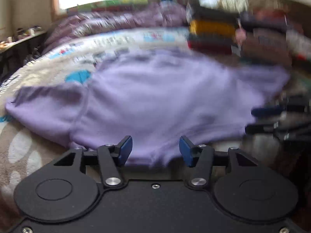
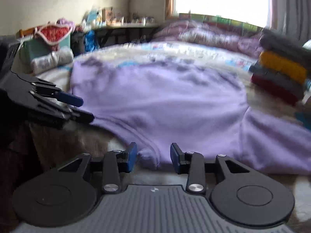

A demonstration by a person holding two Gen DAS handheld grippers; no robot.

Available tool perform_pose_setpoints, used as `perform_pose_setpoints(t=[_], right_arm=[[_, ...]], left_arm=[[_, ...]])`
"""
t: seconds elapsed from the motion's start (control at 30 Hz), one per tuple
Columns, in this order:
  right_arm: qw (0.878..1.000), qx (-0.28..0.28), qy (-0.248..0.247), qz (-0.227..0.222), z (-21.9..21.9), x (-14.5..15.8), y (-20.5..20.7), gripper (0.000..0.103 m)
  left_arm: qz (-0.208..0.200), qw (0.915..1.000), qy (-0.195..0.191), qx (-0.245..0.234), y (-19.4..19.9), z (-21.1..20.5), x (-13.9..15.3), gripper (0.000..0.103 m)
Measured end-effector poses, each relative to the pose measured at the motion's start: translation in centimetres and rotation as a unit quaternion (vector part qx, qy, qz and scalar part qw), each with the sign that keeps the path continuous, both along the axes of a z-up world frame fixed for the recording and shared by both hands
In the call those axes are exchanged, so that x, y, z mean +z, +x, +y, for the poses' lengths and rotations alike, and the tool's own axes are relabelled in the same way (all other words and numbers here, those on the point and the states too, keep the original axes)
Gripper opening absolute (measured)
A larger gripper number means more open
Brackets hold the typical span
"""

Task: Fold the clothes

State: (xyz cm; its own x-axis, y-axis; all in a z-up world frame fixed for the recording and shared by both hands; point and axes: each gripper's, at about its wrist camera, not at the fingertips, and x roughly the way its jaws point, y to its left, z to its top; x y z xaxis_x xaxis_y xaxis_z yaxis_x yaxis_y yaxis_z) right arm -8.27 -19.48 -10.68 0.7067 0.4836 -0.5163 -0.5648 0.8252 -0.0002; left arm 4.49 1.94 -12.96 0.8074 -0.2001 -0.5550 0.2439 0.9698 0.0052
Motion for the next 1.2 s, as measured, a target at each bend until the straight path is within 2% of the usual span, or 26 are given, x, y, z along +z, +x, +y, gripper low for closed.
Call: perform_pose_setpoints(t=[0.1,0.17,0.2,0.23,0.3,0.37,0.4,0.5,0.53,0.57,0.6,0.63,0.67,0.7,0.73,0.8,0.87,0.93,1.0,1.1,1.17,1.2], right_arm=[[0.999,-0.016,0.005,-0.039,-0.7,0.1,-0.2,0.041],[0.998,-0.022,-0.001,-0.052,-1.1,0.3,-0.3,0.045],[0.998,-0.021,-0.008,-0.058,-1.2,0.2,-0.3,0.047],[0.998,-0.02,-0.016,-0.064,-1.3,0.2,-0.2,0.053],[0.994,0.015,-0.077,-0.069,-0.7,-0.2,-0.4,0.055],[0.987,0.044,-0.134,-0.073,0.2,-0.7,-0.4,0.055],[0.983,0.054,-0.159,-0.075,0.8,-1.1,-0.3,0.055],[0.966,0.083,-0.228,-0.084,2.6,-2.3,0.2,0.053],[0.961,0.096,-0.245,-0.088,3.0,-2.6,0.4,0.053],[0.956,0.107,-0.257,-0.092,3.5,-2.7,0.5,0.052],[0.951,0.117,-0.268,-0.096,3.9,-2.8,0.5,0.053],[0.948,0.127,-0.275,-0.099,4.2,-2.8,0.4,0.052],[0.946,0.137,-0.279,-0.098,4.4,-2.8,0.5,0.046],[0.946,0.147,-0.275,-0.092,4.5,-2.8,0.6,0.04],[0.946,0.157,-0.272,-0.083,4.6,-2.8,0.7,0.028],[0.943,0.166,-0.278,-0.079,5.1,-2.9,0.5,0.021],[0.946,0.161,-0.271,-0.07,5.1,-2.6,0.3,0.018],[0.948,0.156,-0.267,-0.072,4.9,-2.5,-0.5,0.017],[0.95,0.15,-0.262,-0.075,4.6,-2.6,-1.7,0.016],[0.953,0.137,-0.255,-0.089,4.2,-3.0,-3.0,0.016],[0.951,0.128,-0.261,-0.104,4.2,-3.4,-3.6,0.021],[0.95,0.126,-0.265,-0.109,4.2,-3.5,-3.7,0.022]], left_arm=[[-0.01,1.0,0.0,0.002,-0.4,-0.1,0.1,0.054],[-0.02,0.9997,0.012,-0.006,-1.0,-0.4,0.3,0.055],[-0.018,0.9993,0.026,-0.02,-1.3,-0.8,0.4,0.059],[-0.015,0.9978,0.053,-0.035,-1.8,-1.3,0.4,0.061],[-0.017,0.9879,0.138,-0.068,-2.7,-2.3,-0.2,0.061],[-0.018,0.968,0.23,-0.099,-3.5,-3.4,-0.9,0.061],[-0.026,0.9541,0.278,-0.108,-3.7,-3.9,-1.5,0.061],[-0.043,0.9043,0.398,-0.149,-3.7,-5.0,-3.8,0.061],[-0.051,0.8867,0.427,-0.169,-3.7,-5.2,-4.5,0.061],[-0.063,0.8733,0.447,-0.184,-3.8,-5.3,-4.9,0.061],[-0.071,0.8651,0.459,-0.19,-3.6,-5.4,-5.0,0.062],[-0.077,0.8614,0.464,-0.192,-3.4,-5.5,-5.1,0.057],[-0.079,0.8589,0.466,-0.197,-3.3,-5.5,-5.2,0.051],[-0.074,0.8572,0.467,-0.204,-3.1,-5.5,-5.5,0.03],[-0.07,0.8575,0.466,-0.206,-3.0,-5.6,-5.7,0.014],[-0.076,0.8591,0.467,-0.194,-3.4,-5.8,-6.1,0.01],[-0.089,0.8566,0.473,-0.186,-4.5,-5.7,-6.4,0.009],[-0.093,0.8604,0.468,-0.18,-5.3,-5.7,-6.3,0.009],[-0.095,0.8595,0.47,-0.177,-6.0,-5.8,-6.5,0.009],[-0.099,0.849,0.489,-0.174,-6.3,-6.2,-7.7,0.009],[-0.102,0.8397,0.503,-0.177,-6.9,-6.3,-7.9,0.011],[-0.094,0.8486,0.489,-0.179,-7.2,-6.1,-7.2,0.02]])
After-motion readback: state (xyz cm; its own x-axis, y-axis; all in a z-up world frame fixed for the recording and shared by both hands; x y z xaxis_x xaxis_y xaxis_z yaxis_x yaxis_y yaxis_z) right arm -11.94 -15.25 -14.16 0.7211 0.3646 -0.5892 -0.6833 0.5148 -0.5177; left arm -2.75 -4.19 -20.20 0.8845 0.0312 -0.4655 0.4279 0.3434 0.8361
